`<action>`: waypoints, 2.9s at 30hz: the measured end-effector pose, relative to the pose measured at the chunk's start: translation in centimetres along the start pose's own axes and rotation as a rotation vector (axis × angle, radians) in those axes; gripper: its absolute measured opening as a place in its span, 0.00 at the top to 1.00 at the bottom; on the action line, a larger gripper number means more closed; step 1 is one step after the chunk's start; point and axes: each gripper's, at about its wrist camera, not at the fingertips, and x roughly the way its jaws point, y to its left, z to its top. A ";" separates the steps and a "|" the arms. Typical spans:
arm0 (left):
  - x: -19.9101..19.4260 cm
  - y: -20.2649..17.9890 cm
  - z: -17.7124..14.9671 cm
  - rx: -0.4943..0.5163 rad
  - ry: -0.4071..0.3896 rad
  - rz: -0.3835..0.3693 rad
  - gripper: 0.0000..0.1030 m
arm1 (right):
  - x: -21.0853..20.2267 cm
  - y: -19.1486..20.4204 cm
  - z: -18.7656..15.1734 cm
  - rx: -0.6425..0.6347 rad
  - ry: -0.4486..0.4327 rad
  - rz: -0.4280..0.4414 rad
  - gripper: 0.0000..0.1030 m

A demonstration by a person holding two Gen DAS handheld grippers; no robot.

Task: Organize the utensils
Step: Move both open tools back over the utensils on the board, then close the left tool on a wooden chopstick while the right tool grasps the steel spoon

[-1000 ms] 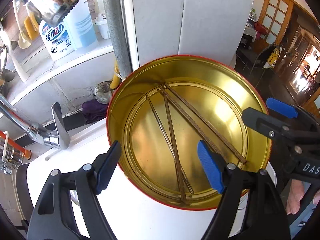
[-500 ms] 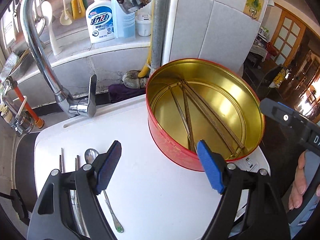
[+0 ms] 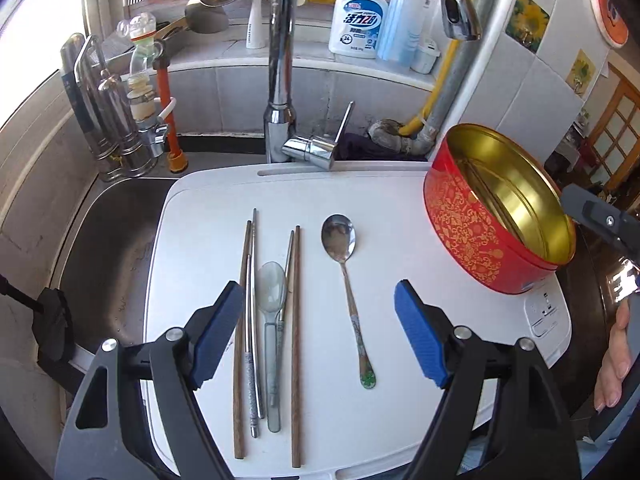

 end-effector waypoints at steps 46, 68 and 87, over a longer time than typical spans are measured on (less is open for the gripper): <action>9.2 9.0 -3.4 0.113 0.125 0.007 0.25 | 14.8 11.2 -7.7 -0.202 0.274 -0.170 0.29; 8.5 9.3 -3.8 0.077 0.054 -0.017 0.87 | 19.8 11.1 -5.6 -0.207 0.233 -0.172 0.67; 5.9 10.8 -4.2 -0.095 0.059 -0.073 0.95 | 14.8 9.2 -5.4 -0.162 0.220 -0.092 0.99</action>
